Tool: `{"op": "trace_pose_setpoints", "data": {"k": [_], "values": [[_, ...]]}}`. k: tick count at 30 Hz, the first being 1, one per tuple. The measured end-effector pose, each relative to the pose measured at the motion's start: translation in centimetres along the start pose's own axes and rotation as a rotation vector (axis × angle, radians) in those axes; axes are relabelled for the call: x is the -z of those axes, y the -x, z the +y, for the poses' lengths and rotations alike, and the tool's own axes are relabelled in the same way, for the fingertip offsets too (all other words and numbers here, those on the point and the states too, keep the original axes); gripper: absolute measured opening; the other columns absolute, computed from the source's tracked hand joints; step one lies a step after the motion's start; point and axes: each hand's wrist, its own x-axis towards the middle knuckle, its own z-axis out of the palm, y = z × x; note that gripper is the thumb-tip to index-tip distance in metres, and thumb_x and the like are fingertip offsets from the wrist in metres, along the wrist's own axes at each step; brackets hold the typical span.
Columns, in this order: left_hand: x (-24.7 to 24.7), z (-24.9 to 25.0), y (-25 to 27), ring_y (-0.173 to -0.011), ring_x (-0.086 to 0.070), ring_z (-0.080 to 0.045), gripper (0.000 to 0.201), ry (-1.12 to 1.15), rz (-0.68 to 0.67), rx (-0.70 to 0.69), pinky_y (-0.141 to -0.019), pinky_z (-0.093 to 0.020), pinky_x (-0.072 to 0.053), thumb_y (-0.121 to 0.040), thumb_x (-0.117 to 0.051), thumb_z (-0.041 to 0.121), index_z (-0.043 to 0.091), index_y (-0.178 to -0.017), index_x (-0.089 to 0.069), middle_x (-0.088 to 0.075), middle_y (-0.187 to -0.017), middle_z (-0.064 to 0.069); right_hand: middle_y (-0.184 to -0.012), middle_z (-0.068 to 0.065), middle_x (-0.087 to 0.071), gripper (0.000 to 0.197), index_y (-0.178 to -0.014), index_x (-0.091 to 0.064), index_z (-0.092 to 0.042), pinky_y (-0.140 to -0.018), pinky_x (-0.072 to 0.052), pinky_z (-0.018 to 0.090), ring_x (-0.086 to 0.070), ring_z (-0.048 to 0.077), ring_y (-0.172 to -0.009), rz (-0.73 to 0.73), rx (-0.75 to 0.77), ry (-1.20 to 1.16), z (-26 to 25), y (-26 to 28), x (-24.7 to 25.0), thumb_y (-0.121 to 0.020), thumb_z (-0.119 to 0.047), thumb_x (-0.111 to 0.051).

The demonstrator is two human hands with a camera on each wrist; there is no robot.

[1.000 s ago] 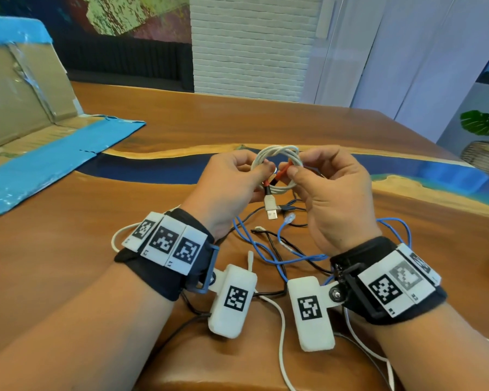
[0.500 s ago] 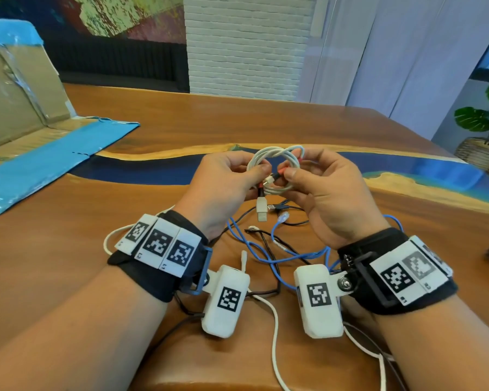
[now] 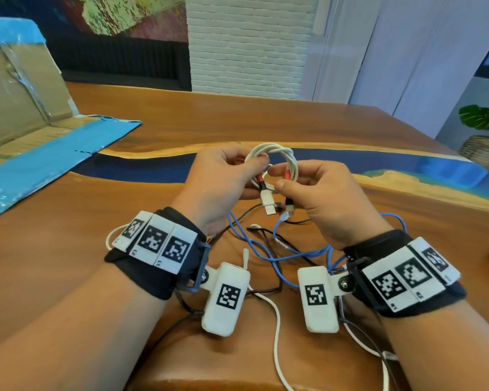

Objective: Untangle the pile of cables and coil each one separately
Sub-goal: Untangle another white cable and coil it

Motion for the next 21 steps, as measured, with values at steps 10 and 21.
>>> {"op": "trace_pose_setpoints", "data": {"k": [10, 21], "values": [[0.3, 0.5, 0.1, -0.071, -0.072, -0.023, 0.019, 0.074, -0.021, 0.056, -0.063, -0.029, -0.061, -0.095, -0.070, 0.017, 0.006, -0.110, -0.072, -0.070, -0.080, -0.007, -0.082, 0.008, -0.075, 0.017, -0.107, -0.072, -0.008, -0.068, -0.060, 0.039, -0.071, 0.021, -0.071, 0.132, -0.029, -0.179, 0.0, -0.3, 1.0, -0.091, -0.006, -0.073], [1.2, -0.7, -0.5, -0.060, -0.060, -0.015, 0.029, -0.135, -0.084, 0.190, -0.054, -0.025, -0.044, -0.097, -0.065, 0.040, 0.012, -0.100, -0.075, -0.064, -0.076, 0.000, -0.087, 0.011, -0.072, 0.013, -0.105, -0.075, -0.010, -0.060, -0.059, 0.036, -0.071, 0.023, -0.069, 0.248, -0.067, -0.156, -2.3, -1.4, 4.5, -0.092, -0.011, -0.072]]}}
